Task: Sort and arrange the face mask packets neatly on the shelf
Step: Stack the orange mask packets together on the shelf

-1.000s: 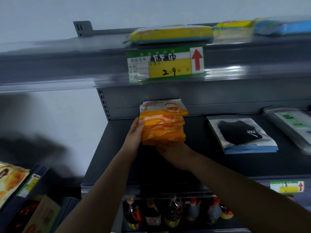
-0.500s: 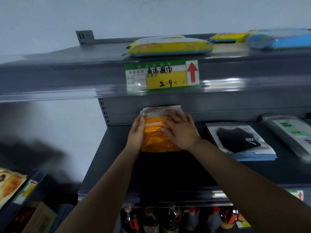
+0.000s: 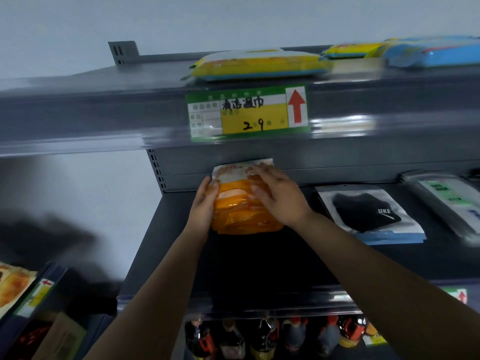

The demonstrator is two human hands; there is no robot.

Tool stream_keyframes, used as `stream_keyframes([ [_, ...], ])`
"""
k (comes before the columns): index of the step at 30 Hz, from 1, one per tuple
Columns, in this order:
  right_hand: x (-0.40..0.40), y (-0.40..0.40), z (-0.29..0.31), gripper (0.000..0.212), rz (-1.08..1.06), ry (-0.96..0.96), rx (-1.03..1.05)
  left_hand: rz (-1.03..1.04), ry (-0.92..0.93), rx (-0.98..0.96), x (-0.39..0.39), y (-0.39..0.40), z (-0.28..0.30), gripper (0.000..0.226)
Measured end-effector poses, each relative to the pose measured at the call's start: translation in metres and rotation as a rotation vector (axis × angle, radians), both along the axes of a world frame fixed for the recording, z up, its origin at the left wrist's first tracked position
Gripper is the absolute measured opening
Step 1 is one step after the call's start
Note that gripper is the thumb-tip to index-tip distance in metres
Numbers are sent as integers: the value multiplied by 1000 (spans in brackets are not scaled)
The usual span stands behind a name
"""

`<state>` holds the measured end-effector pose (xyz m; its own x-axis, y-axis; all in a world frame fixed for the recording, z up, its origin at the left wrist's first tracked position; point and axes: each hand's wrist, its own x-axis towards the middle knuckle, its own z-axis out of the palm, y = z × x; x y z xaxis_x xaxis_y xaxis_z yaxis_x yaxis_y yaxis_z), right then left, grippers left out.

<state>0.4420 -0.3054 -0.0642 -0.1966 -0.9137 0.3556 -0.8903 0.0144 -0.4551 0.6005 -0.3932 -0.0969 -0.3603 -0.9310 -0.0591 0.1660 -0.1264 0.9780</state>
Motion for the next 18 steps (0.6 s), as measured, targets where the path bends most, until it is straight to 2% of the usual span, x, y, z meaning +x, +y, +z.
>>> stream_keyframes([
  [2,-3,-1,1,52,-83,-519,-107,-3,28,30,1,-4,0,50],
  [4,-6,-3,3,50,-140,-1058,-112,1,73,136,1,-10,-1,51],
  [6,-10,-8,5,46,-169,-1364,-45,-20,124,291,-1,-14,3,52],
  [9,-16,-15,4,39,-199,-1472,67,-44,120,390,-3,-15,10,47],
  [14,-17,-21,1,28,-215,-1458,125,-86,78,338,-11,-19,12,59],
  [18,-24,-21,-3,23,-229,-1388,104,-144,108,294,-12,-15,8,50],
])
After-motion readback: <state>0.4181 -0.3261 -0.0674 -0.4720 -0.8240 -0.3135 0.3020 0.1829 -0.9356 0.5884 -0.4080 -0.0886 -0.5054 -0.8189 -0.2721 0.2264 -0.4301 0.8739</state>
